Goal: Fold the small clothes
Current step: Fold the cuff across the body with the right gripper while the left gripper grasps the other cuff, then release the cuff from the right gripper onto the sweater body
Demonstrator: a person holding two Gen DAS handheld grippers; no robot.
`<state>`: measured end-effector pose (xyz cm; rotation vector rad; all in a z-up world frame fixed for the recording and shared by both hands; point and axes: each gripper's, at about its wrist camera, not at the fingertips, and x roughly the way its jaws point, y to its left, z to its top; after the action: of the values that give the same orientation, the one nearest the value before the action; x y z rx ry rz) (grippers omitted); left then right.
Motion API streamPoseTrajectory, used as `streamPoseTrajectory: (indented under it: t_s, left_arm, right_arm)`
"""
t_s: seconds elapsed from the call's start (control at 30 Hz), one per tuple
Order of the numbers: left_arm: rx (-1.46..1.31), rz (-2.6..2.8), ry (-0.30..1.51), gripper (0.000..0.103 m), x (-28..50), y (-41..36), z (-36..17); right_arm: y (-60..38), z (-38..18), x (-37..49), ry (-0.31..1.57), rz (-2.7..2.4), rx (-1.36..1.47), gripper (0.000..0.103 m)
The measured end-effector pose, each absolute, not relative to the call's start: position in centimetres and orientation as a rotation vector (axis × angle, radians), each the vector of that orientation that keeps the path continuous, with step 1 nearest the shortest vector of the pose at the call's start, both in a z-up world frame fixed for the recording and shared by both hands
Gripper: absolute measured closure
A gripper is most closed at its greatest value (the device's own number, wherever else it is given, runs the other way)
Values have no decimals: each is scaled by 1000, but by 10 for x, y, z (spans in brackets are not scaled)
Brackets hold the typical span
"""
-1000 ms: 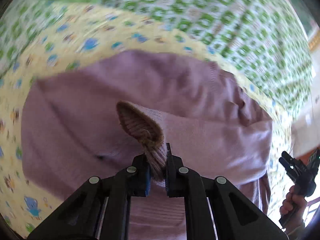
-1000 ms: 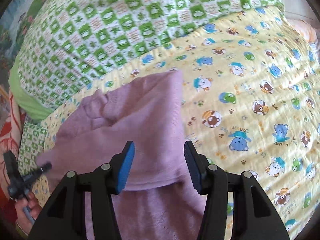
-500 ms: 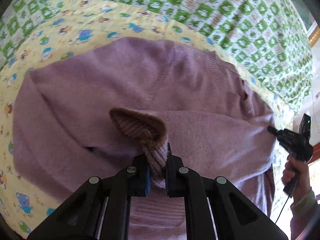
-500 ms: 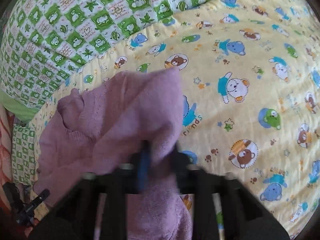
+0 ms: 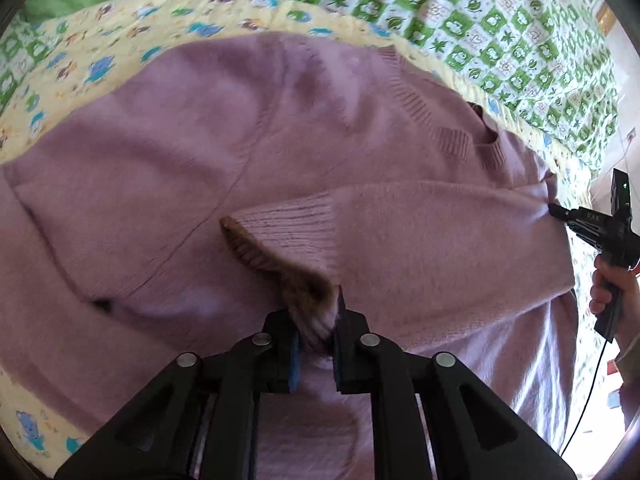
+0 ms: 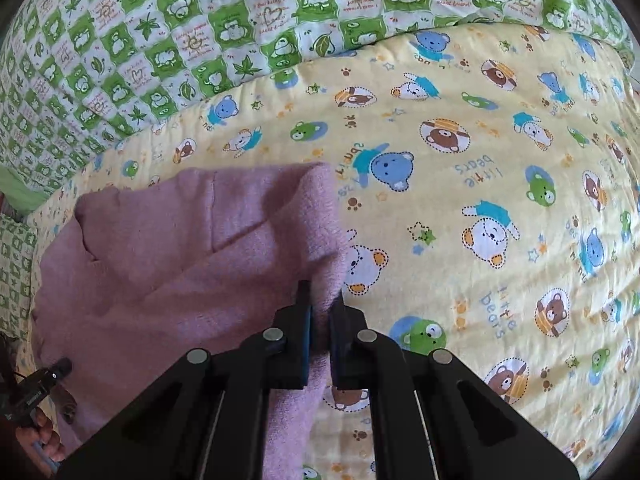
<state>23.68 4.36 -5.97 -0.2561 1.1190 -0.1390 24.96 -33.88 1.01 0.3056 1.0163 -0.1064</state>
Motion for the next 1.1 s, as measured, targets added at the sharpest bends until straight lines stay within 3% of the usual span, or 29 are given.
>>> streamPoseTrajectory:
  t_s: [0.07, 0.13, 0.2, 0.27, 0.33, 0.4, 0.73, 0.83, 0.9, 0.97, 1.1]
  left_arm:
    - [-247, -134, 1110, 79, 228, 50, -52]
    - [-250, -113, 1097, 77, 217, 60, -39]
    - [-279, -96, 1104, 52, 206, 69, -32]
    - [-304, -75, 1108, 40, 196, 79, -27]
    - [-335, -53, 1121, 38, 184, 89, -24]
    - [-360, -31, 1141, 32, 175, 96, -22]
    - [-664, 29, 1260, 31, 156, 121, -58]
    - [-723, 60, 1233, 41, 162, 131, -67]
    - [-729, 74, 1224, 82, 166, 135, -70]
    - [-727, 82, 1193, 87, 164, 142, -66]
    - [-688, 51, 1132, 89, 156, 142, -38]
  right_arm:
    - [-336, 10, 247, 1020, -104, 343, 92]
    - [-331, 15, 242, 1025, -131, 344, 85]
    - [-324, 25, 231, 1002, -135, 355, 79]
    - [-313, 34, 221, 973, -116, 374, 66]
    - [-299, 43, 207, 945, -90, 383, 57]
    - [-281, 49, 191, 930, -52, 385, 57]
    - [-196, 37, 136, 987, 101, 394, 57]
    - [-182, 31, 123, 1014, 125, 402, 57]
    - [-173, 26, 117, 1032, 139, 402, 57]
    - [-169, 24, 112, 1048, 142, 405, 57]
    - [-172, 25, 99, 1041, 134, 412, 57]
